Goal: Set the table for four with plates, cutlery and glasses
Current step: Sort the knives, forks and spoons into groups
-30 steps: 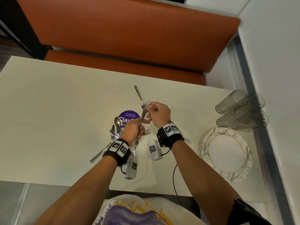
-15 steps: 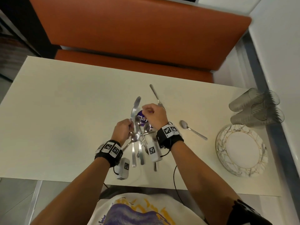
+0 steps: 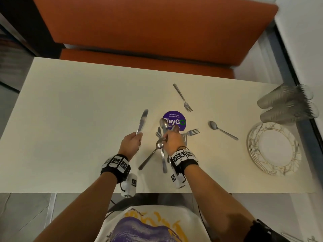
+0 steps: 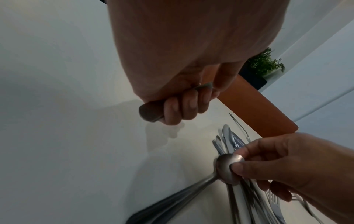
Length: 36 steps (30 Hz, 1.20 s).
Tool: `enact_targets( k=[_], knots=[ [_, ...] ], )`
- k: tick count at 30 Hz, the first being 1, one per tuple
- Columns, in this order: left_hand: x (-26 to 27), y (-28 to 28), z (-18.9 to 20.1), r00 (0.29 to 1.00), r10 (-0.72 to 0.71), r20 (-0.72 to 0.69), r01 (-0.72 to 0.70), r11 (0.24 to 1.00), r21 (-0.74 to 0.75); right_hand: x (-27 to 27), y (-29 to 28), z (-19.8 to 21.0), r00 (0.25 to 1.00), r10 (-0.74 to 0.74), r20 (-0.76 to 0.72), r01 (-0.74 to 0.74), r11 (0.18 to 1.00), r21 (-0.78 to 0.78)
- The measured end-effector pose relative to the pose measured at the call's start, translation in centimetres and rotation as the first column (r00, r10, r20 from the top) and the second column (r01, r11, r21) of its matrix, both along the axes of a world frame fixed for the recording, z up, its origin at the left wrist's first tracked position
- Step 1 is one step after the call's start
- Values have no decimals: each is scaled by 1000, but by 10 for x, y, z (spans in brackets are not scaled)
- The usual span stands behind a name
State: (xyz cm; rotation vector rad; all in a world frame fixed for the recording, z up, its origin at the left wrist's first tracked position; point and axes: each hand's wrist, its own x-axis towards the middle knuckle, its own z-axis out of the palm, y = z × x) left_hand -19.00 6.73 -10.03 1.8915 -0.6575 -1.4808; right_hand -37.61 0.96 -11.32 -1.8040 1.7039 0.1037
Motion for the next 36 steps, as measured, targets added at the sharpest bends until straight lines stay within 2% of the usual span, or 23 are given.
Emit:
enact_targets(
  k=[7, 9, 12, 17, 20, 26, 31, 36],
  knots=[
    [19, 1, 0, 999, 27, -19, -27, 999, -21, 30, 2, -3, 978, -65, 198, 73, 997, -36],
    [23, 2, -1, 999, 31, -21, -32, 999, -22, 27, -2, -2, 975, -132, 180, 154, 981, -119],
    [24, 3, -3, 999, 29, -31, -29, 999, -23, 12, -7, -5, 972, -227, 64, 235, 956, -174],
    [21, 6, -5, 999, 13, -30, -13, 1000, -20, 6, -11, -10, 982, -179, -67, 168, 975, -145],
    [20, 6, -4, 999, 10, -36, -11, 1000, -23, 9, -15, -8, 981, -166, -97, 153, 979, -132],
    [19, 3, -1, 1000, 14, -27, -15, 999, -32, 18, -21, 0, 984, -142, -111, 134, 988, -77],
    [17, -2, 4, 999, 27, -29, -28, 999, -24, 18, -29, 9, 975, -199, -100, 194, 979, -60],
    [12, -10, 10, 996, 29, -88, -31, 999, -16, 4, -44, 19, 938, -345, 45, 348, 930, -118]
  ],
)
